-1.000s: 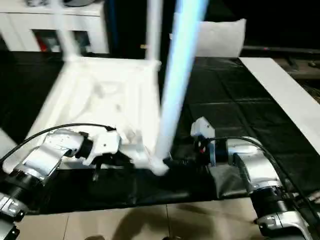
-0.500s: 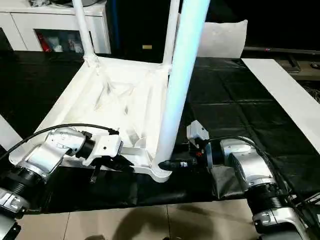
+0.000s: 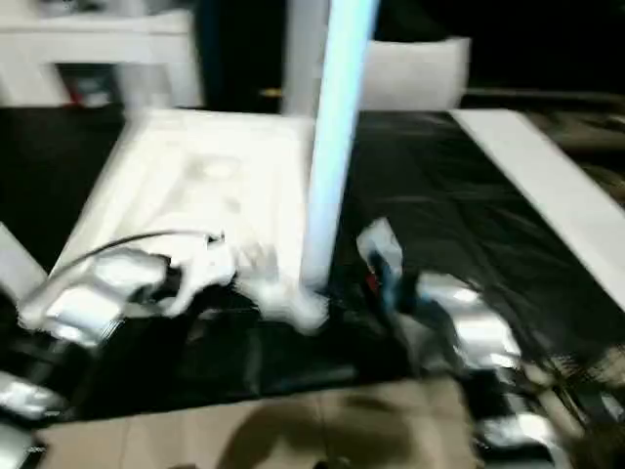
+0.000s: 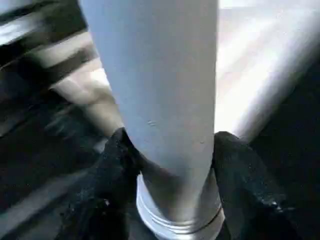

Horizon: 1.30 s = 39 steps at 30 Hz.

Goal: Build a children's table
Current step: Rotate leg to tighten

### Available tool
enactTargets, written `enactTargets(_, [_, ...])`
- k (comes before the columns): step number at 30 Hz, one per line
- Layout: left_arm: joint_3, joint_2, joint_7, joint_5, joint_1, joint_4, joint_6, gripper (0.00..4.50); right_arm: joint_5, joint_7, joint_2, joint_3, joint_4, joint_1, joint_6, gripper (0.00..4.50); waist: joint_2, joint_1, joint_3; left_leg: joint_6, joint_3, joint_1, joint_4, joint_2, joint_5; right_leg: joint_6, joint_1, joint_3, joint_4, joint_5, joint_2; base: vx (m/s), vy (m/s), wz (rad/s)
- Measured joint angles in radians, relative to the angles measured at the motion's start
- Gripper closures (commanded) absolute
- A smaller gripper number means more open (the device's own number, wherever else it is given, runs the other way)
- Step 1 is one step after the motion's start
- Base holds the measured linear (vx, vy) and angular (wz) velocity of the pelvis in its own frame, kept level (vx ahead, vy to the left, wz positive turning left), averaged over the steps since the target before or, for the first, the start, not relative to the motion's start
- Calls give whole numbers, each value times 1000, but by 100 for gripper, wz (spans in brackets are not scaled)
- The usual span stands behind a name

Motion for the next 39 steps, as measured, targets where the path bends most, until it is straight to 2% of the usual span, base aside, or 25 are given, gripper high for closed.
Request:
enactTargets(3, [15,-73,121,19,0,0,49,450,-20,-171,71,-38,36,-40,22,259,0,-24,0,0,-2,-2,0,0,0,0,0,-3,-5,1,1,0,0,0])
enactTargets(5, [21,-108,189,36,-1,1,67,450,-25,-247,105,-55,62,-63,21,259,0,-26,0,0,-2,-2,-1,0,0,0,0,-3,-5,1,2,0,0,0])
enactTargets(6, [23,-121,214,44,-2,1,75,450,-32,-274,114,-57,66,-66,13,205,0,-22,0,0,-2,-2,-2,0,0,0,0,-3,-5,1,2,0,0,0])
enactTargets(7, [23,-123,221,47,-3,0,76,450,-36,-278,116,-57,67,-66,9,191,0,-19,0,0,-2,-2,-3,0,0,0,0,-3,-5,1,2,0,0,0])
enactTargets(13, [6,-127,229,55,-4,-19,81,450,-37,-222,91,-56,50,-45,-29,146,0,-2,0,7,-2,-5,-5,0,-1,0,-1,0,-5,2,2,0,0,0])
enactTargets(14, [2,-120,223,54,-5,-22,70,450,-35,-188,70,-50,44,-37,-36,140,0,2,0,9,-2,-5,-6,-1,0,0,-1,0,-5,2,2,0,0,0])
enactTargets(15, [-8,-109,209,54,-3,-26,54,450,-29,-141,39,-40,39,-27,-46,112,1,9,0,9,-2,-5,-7,0,0,0,-1,0,-5,2,2,0,0,0])
enactTargets(18, [-21,-79,169,51,3,-25,3,450,-19,-45,-22,-21,28,-14,-54,98,1,23,0,9,-1,-5,-7,0,0,0,-2,0,-4,2,2,0,0,0])
enactTargets(19, [-24,-61,145,49,5,-24,-20,450,-15,9,-52,-12,16,-6,-56,81,2,26,1,9,0,-5,-7,0,0,0,-2,0,-4,2,2,0,0,0])
enactTargets(23, [-26,-17,68,25,13,-19,-67,450,0,161,-135,18,-3,11,-63,81,2,40,1,8,1,-3,-6,-1,-1,0,0,2,-4,2,2,0,0,0])
enactTargets(28, [-46,68,-66,-5,18,7,-204,450,12,336,-217,57,4,14,-81,81,2,53,1,8,1,-4,-6,-1,-1,0,0,2,-4,2,2,0,0,0])
enactTargets(33, [-63,127,-211,-35,13,22,-285,450,15,462,-243,96,40,-2,-106,139,1,62,1,8,1,-4,-6,-1,-1,0,0,2,-3,2,2,0,0,0])
enactTargets(38, [-94,142,-288,-43,-6,38,-334,450,26,540,-242,127,49,-21,-115,172,0,86,1,8,2,-3,-5,-1,0,0,0,2,-2,2,1,0,0,0])
enactTargets(39, [-96,142,-294,-43,-13,43,-342,450,26,553,-239,134,49,-21,-117,193,0,90,1,8,2,-2,-5,-1,0,0,0,2,-2,2,1,0,0,0])
